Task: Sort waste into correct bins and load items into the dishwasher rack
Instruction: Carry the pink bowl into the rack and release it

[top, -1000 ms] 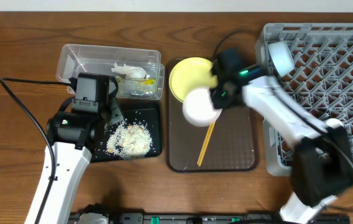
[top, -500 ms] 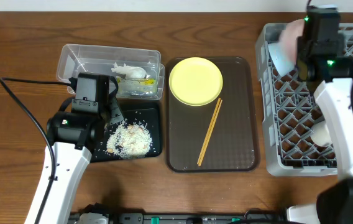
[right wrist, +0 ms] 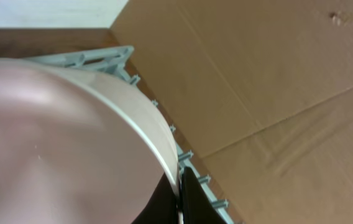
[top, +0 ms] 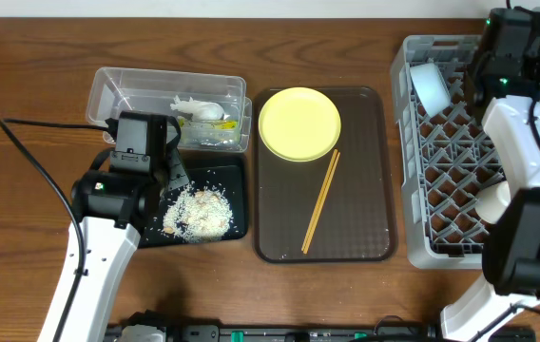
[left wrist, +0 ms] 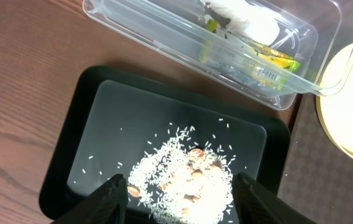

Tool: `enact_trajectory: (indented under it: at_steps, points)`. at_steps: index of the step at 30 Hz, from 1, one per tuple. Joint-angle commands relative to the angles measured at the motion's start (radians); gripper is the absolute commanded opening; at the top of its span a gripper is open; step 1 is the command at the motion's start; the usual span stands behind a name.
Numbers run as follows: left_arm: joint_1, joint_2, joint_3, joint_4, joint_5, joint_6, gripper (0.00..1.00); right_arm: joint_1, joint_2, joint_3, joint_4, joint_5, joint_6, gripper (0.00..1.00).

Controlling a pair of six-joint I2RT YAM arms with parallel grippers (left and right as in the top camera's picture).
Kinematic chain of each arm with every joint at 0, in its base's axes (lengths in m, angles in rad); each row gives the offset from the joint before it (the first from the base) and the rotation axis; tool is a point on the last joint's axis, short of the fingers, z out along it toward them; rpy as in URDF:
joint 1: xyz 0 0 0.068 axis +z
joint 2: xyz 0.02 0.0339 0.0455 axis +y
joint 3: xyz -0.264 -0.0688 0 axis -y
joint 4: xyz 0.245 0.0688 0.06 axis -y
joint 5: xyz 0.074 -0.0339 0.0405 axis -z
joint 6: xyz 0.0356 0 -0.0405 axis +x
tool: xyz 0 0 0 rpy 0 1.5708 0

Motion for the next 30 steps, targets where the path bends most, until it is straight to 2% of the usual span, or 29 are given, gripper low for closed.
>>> enact_trajectory:
  at_steps: [1, 5, 16, 22, 26, 30]
  points:
    - [0.003, 0.006, 0.003, -0.003, -0.011, -0.006, 0.57, -0.009, 0.046, -0.001, 0.077, 0.084, -0.101, 0.01]
    - [0.003, 0.006, 0.003, -0.003, -0.011, -0.006, 0.57, -0.009, 0.089, -0.001, 0.114, 0.075, -0.115, 0.01]
    - [0.003, 0.006, 0.003, -0.003, -0.011, -0.006, 0.57, 0.028, 0.178, -0.001, 0.088, 0.024, -0.075, 0.01]
    - [0.003, 0.006, 0.003, -0.003, -0.011, -0.006, 0.57, 0.072, 0.177, -0.001, -0.034, -0.036, 0.004, 0.01]
    - [0.003, 0.006, 0.003, -0.003, -0.012, -0.005, 0.57, 0.091, 0.171, -0.001, -0.143, -0.036, 0.112, 0.01]
    - [0.003, 0.006, 0.003, -0.003, -0.011, -0.005, 0.57, 0.107, 0.142, 0.0, -0.262, -0.051, 0.217, 0.11]
